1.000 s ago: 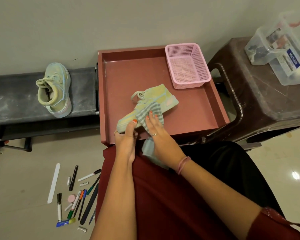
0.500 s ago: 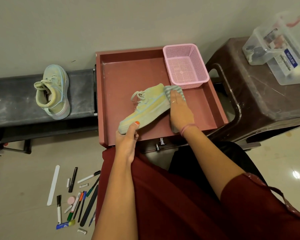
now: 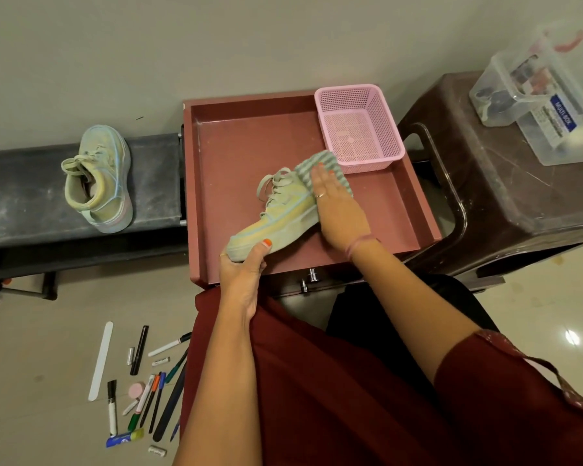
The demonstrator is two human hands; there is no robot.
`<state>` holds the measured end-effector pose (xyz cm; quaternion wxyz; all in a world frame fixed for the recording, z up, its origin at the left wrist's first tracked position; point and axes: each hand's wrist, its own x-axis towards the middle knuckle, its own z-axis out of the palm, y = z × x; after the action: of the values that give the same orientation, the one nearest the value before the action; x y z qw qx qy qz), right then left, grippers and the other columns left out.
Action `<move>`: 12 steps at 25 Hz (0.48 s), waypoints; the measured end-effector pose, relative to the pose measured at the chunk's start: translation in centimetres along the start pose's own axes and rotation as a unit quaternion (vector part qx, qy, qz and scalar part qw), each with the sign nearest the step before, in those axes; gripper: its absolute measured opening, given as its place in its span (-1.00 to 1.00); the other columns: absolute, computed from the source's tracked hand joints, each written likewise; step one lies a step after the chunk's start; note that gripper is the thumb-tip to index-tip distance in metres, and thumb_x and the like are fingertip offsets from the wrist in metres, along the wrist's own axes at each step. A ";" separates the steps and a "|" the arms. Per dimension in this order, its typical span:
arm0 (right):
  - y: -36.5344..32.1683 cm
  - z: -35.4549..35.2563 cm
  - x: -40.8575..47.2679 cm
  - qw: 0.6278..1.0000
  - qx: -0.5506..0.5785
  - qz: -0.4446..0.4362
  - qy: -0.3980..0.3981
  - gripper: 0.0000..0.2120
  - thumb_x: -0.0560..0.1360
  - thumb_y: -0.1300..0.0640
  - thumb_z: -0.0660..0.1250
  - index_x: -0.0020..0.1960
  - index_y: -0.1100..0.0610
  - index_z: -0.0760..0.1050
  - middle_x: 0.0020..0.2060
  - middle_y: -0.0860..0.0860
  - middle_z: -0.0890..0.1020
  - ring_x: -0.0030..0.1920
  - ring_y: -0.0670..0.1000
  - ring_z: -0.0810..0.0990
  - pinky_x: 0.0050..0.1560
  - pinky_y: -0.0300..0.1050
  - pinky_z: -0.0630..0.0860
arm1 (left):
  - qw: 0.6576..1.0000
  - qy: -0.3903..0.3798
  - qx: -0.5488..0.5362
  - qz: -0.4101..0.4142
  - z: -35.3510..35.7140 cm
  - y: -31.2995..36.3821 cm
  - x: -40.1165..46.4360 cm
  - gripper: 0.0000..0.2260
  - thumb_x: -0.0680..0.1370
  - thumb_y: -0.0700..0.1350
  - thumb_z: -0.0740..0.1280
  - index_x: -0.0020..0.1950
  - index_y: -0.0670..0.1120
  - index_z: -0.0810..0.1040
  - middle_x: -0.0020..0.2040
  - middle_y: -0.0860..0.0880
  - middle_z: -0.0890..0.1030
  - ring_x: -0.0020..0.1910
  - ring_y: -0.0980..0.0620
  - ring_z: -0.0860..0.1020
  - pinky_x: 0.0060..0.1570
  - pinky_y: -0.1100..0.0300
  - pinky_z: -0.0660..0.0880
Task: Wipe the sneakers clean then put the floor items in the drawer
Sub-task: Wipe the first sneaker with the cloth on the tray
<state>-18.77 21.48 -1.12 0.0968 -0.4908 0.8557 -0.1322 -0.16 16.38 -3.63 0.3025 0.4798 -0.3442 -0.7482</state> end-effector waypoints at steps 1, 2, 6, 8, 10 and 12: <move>0.6 -0.5 1.4 0.998 0.024 0.051 -0.017 -0.34 0.52 0.41 0.03 0.55 0.13 -0.09 0.53 0.10 0.04 0.52 0.10 0.06 0.48 -0.05 0.05 | 1.000 0.000 0.002 0.004 0.0 0.0 -0.1 -0.61 0.38 -0.26 0.51 0.12 -0.06 0.47 -0.05 0.02 0.61 -0.17 0.15 0.56 -0.22 0.30 0.48; 1.0 -0.9 2.5 0.995 0.048 0.079 -0.031 -0.30 0.50 0.42 0.05 0.56 0.08 -0.08 0.53 0.09 0.07 0.51 0.10 0.09 0.47 -0.04 0.08 | 1.000 -0.001 0.008 0.010 0.0 -0.1 -0.2 -0.66 0.42 -0.29 0.48 0.08 -0.02 0.47 -0.06 0.04 0.62 -0.14 0.14 0.57 -0.20 0.29 0.48; -2.2 -1.2 0.6 0.996 0.075 -0.005 -0.039 -0.22 0.42 0.51 0.07 0.55 0.10 -0.03 0.54 0.05 0.02 0.53 0.08 -0.02 0.49 -0.16 -0.10 | 0.999 -0.017 0.021 0.033 -0.4 0.0 0.2 -0.52 0.31 -0.11 0.55 0.18 -0.14 0.51 -0.01 -0.03 0.65 -0.08 0.07 0.60 -0.18 0.25 0.51; -4.8 -0.7 -3.3 0.993 0.072 -0.081 -0.052 -0.20 0.40 0.54 0.09 0.55 0.15 -0.07 0.54 0.04 -0.05 0.53 0.06 -0.13 0.41 -0.26 -0.19 | 0.999 -0.023 0.026 0.032 -0.5 0.1 0.3 -0.30 0.22 -0.02 0.57 0.28 -0.22 0.45 0.10 -0.14 0.64 0.03 -0.04 0.62 -0.04 0.14 0.54; -4.6 -1.4 -4.0 0.993 0.052 -0.103 -0.026 -0.21 0.42 0.52 0.13 0.55 0.14 -0.07 0.54 0.03 -0.05 0.53 0.04 -0.12 0.44 -0.24 -0.15 | 0.999 -0.017 0.027 0.027 -0.5 -0.1 0.3 -0.27 0.20 -0.02 0.58 0.29 -0.20 0.44 0.14 -0.16 0.63 0.08 -0.05 0.62 0.00 0.11 0.54; -2.6 -1.4 -1.2 0.998 -0.008 -0.065 -0.009 -0.27 0.48 0.47 0.11 0.55 0.12 -0.06 0.54 0.04 -0.02 0.54 0.05 -0.06 0.49 -0.14 -0.07 | 1.000 -0.011 0.017 0.016 -0.5 -0.1 0.3 -0.40 0.23 -0.09 0.59 0.21 -0.09 0.46 0.08 -0.07 0.64 0.01 0.04 0.62 -0.09 0.19 0.52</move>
<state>-16.47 21.47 1.06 0.0918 -0.5471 0.8224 -0.1263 0.16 16.12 -3.99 0.3024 0.4707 -0.3683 -0.7425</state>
